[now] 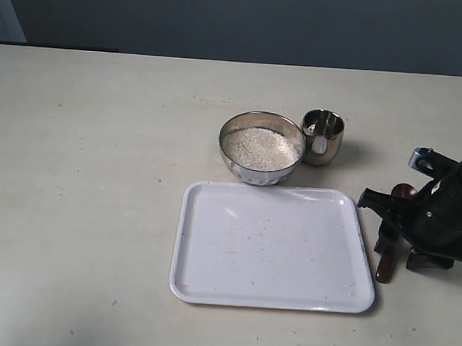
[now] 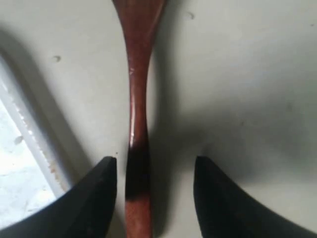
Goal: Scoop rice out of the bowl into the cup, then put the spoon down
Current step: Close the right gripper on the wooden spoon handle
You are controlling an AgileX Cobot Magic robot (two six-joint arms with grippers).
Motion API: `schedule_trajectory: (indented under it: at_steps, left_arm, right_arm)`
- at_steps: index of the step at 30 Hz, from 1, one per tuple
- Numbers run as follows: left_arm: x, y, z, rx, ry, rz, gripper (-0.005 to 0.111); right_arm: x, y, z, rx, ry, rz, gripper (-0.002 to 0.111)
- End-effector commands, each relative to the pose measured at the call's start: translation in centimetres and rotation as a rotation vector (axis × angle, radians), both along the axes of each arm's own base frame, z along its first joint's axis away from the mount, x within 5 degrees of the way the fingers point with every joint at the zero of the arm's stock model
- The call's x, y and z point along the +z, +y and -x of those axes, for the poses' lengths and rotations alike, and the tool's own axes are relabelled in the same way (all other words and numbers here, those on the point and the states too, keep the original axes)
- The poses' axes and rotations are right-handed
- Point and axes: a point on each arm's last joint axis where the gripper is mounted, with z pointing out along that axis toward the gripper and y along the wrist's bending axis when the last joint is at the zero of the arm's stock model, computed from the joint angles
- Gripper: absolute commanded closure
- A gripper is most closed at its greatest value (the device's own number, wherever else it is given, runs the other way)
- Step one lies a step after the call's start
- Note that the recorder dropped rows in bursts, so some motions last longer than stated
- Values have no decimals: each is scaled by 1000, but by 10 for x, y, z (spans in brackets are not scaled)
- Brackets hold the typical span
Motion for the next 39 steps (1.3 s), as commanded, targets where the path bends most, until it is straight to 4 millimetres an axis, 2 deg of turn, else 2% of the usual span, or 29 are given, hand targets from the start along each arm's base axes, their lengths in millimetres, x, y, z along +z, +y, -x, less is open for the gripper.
schedule_trajectory:
  at_steps: [1,39]
  left_arm:
    - [3,0,0,2,-17,6,106]
    - [3,0,0,2,-17,6,106]
  right_arm:
    - [-2,0,1,5,8,4,61]
    - [-2,0,1,-22,15,-1,61]
